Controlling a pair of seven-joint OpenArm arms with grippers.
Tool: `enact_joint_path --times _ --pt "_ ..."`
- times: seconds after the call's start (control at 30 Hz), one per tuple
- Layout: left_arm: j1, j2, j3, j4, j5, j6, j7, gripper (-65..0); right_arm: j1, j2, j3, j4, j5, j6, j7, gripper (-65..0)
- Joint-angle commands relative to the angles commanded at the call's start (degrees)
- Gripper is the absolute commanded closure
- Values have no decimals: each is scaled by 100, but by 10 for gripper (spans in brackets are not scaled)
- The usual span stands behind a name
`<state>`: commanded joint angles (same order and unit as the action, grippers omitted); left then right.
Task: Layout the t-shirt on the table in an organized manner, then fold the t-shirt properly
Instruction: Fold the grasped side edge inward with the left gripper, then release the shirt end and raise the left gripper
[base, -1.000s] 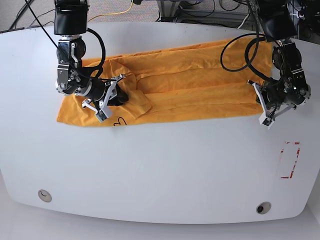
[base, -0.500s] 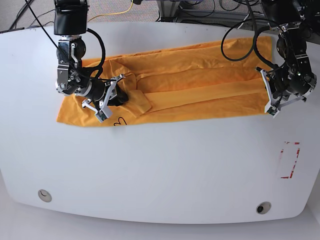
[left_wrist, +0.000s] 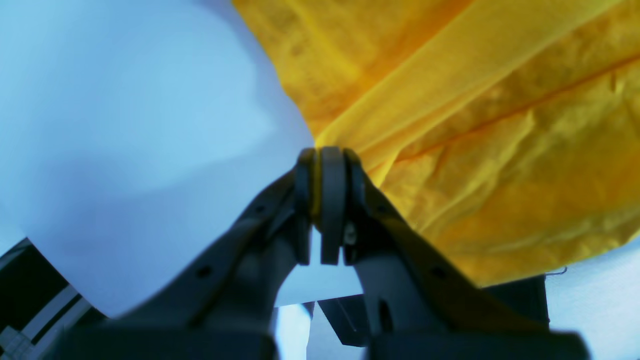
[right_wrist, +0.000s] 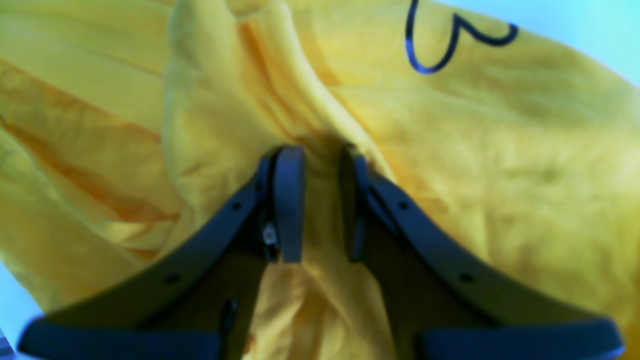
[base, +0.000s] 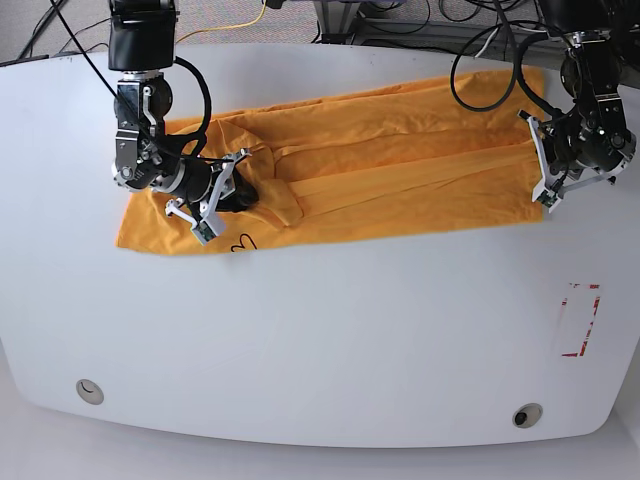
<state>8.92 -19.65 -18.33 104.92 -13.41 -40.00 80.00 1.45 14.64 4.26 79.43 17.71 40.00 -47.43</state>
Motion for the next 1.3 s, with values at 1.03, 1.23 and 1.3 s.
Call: enact_joint_path --times 1.03,1.23,1.3 --pt "70 -369 -1292 -229 -1670 0 0 -367 0 -9 0 0 0 0 0 -124" --pt "-35 -360 -1890 -1371 -2919 0 -31 -367 0 -9 0 0 9 0 0 -124" --pt "-105 -360 -1943 -1855 -3209 0 -154 -367 0 -9 0 0 9 0 0 -124"
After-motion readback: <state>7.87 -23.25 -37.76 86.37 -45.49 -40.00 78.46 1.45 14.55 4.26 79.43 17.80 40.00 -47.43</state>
